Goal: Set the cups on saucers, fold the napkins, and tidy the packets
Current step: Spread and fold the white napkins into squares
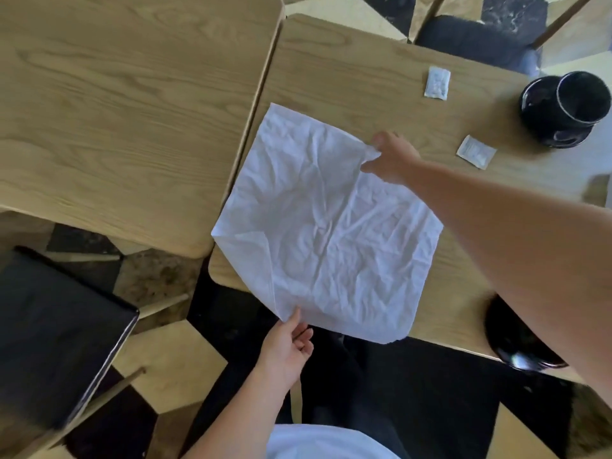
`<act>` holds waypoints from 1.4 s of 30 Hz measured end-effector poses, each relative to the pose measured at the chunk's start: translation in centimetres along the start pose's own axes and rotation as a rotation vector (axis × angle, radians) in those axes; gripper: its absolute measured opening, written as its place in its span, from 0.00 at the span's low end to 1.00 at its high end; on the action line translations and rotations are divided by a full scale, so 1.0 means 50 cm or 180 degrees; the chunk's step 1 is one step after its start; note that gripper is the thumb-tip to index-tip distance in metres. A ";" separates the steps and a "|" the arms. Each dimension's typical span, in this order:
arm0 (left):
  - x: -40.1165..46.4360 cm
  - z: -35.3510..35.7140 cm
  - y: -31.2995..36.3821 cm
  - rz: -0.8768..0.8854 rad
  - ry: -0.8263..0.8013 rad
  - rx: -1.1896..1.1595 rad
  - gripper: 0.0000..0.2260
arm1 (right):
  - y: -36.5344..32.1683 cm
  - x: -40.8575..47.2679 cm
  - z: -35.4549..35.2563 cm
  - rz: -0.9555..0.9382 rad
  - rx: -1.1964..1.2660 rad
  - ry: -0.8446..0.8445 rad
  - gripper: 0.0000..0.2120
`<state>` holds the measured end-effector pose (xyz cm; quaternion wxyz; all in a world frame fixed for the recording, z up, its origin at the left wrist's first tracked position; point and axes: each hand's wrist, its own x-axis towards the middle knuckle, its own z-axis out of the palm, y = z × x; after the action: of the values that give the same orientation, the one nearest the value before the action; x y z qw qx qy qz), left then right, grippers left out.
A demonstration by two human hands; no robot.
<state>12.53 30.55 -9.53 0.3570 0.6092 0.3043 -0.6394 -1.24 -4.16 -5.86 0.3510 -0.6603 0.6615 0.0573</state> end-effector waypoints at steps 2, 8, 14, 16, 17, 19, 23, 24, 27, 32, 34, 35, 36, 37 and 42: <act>-0.003 -0.011 0.000 0.0195 0.0059 0.0205 0.08 | 0.002 0.002 0.008 0.0059 0.0194 -0.0113 0.28; -0.055 -0.046 0.064 0.0864 0.0008 0.0222 0.07 | -0.006 -0.021 -0.015 0.0171 0.0400 -0.0213 0.05; -0.116 -0.009 0.189 0.1485 -0.0292 0.0142 0.09 | 0.017 -0.077 -0.109 0.0512 0.1645 -0.0131 0.06; -0.130 0.022 0.233 0.1616 -0.0285 0.0233 0.08 | 0.025 -0.095 -0.148 0.0620 0.1932 0.0007 0.07; -0.136 0.041 0.256 0.1692 -0.0295 0.0307 0.07 | 0.029 -0.103 -0.166 0.0697 0.2063 0.0078 0.07; -0.149 0.086 0.301 0.1823 -0.0324 0.0543 0.08 | 0.040 -0.119 -0.204 0.0893 0.2379 0.0220 0.06; -0.182 0.189 0.402 0.2148 -0.0406 0.0956 0.08 | 0.074 -0.152 -0.275 0.1145 0.2910 0.0415 0.08; -0.193 0.217 0.429 0.2242 -0.0447 0.1006 0.07 | 0.086 -0.161 -0.292 0.1177 0.3051 0.0448 0.08; -0.236 0.299 0.502 0.2508 -0.0561 0.0998 0.02 | 0.119 -0.188 -0.334 0.1147 0.3519 0.0581 0.08; -0.277 0.374 0.557 0.3013 -0.0622 0.0914 0.10 | 0.156 -0.230 -0.356 0.0912 0.3947 0.0791 0.06; -0.268 0.371 0.548 0.3058 -0.0534 0.0927 0.14 | 0.170 -0.251 -0.335 0.0820 0.4081 0.0784 0.08; -0.256 0.364 0.539 0.2995 -0.0472 0.0916 0.15 | 0.180 -0.261 -0.316 0.0801 0.4166 0.0749 0.10; -0.238 0.351 0.529 0.2892 -0.0425 0.0863 0.15 | 0.191 -0.271 -0.293 0.0814 0.4253 0.0704 0.11; -0.217 0.335 0.516 0.2774 -0.0395 0.0798 0.15 | 0.202 -0.282 -0.265 0.0862 0.4335 0.0672 0.11; -0.085 0.242 0.445 0.2160 -0.0094 0.0764 0.16 | 0.268 -0.322 -0.085 0.1604 0.4291 0.0824 0.10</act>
<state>24.15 8.51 -3.38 0.4792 0.7038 0.0023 -0.5244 -17.03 8.58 0.83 0.5764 -0.1300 0.7211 -0.3618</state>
